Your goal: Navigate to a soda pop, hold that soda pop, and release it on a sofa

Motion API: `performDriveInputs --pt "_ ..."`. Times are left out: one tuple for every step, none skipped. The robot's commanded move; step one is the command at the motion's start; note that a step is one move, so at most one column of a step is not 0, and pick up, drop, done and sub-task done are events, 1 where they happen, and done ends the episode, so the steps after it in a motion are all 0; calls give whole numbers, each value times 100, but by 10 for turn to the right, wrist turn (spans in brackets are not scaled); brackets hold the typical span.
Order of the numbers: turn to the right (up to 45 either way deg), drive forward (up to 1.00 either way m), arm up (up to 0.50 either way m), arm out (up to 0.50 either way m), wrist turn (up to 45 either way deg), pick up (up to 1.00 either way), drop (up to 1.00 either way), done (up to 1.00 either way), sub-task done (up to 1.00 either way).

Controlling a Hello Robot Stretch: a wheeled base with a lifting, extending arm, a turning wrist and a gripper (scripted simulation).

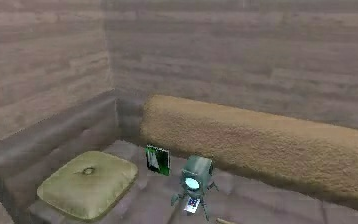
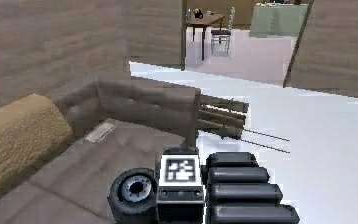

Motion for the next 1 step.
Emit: performDriveInputs --pt "-300 0 0 0 0 0 0 0 0"
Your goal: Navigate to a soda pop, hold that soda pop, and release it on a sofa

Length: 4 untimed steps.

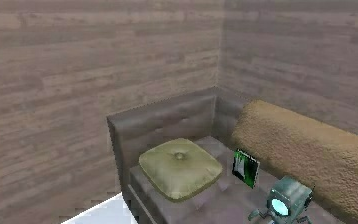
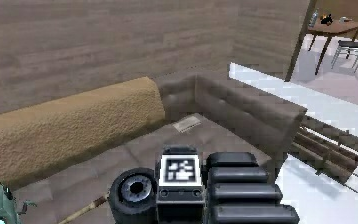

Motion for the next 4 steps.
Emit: performDriveInputs --pt "0 0 0 46 0 0 0 0 0" --pt "0 0 0 0 390 0 0 0 0" --pt "0 0 -30 0 0 0 0 0 0" --pt "0 0 -32 0 0 0 0 0 0"
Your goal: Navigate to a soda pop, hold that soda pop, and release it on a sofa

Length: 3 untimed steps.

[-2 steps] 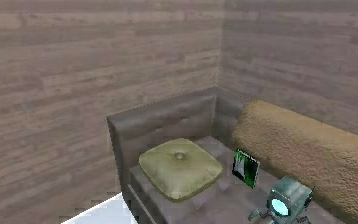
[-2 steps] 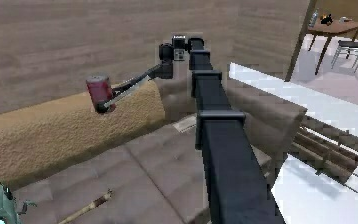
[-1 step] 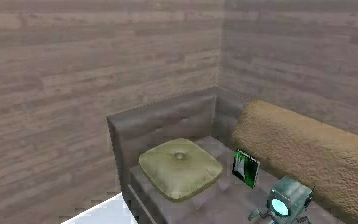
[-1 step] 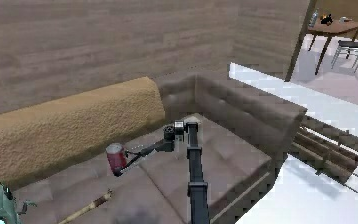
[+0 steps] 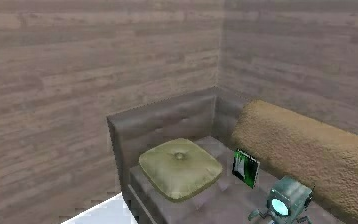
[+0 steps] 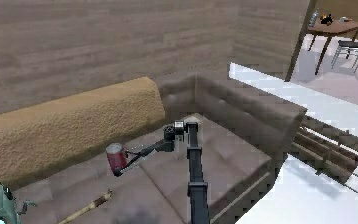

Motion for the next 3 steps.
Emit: performDriveInputs --pt "0 0 0 0 0 0 100 0 0" --pt "0 0 10 0 0 0 0 0 0" --pt "0 0 0 -8 0 0 0 0 0"
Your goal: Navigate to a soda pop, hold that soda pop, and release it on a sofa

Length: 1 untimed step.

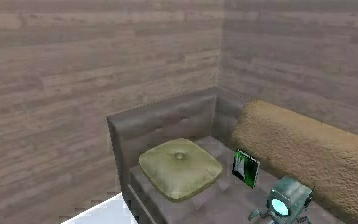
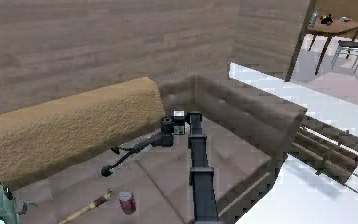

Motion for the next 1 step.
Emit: performDriveInputs --pt "0 0 0 0 0 0 0 100 0"
